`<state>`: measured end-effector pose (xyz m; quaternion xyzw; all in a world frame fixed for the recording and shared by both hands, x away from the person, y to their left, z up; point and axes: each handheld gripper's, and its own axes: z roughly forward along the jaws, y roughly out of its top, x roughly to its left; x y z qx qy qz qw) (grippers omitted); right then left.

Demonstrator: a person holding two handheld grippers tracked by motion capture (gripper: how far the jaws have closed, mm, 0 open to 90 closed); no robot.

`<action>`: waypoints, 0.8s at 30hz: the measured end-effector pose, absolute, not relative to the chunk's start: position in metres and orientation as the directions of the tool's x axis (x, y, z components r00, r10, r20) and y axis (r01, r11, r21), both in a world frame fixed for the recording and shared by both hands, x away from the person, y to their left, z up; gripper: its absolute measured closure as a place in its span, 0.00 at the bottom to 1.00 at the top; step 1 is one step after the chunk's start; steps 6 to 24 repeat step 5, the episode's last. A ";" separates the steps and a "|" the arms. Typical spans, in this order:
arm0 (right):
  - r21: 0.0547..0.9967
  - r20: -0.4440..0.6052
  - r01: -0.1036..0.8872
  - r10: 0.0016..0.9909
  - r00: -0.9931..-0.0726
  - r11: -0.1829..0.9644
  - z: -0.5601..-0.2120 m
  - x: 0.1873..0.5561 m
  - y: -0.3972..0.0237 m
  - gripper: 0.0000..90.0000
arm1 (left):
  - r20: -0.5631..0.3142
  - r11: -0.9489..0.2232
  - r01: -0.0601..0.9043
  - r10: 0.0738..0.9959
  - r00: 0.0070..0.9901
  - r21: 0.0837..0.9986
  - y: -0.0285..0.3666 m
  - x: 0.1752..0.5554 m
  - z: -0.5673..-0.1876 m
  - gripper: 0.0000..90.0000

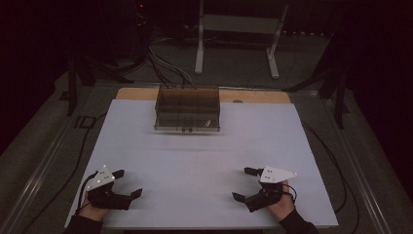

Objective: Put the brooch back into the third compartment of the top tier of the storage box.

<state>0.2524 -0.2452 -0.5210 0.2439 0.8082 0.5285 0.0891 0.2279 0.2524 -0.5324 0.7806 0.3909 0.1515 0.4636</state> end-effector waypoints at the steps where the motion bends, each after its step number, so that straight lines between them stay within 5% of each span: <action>1: 0.898 0.117 0.302 0.489 -0.865 0.321 -0.521 0.253 -0.245 0.00 | -0.127 -0.264 0.470 0.750 0.649 0.842 0.252 0.228 -0.532 0.01; 24: 0.896 0.116 0.304 0.489 -0.864 0.325 -0.521 0.253 -0.245 0.00 | -0.126 -0.266 0.465 0.746 0.654 0.844 0.251 0.228 -0.532 0.01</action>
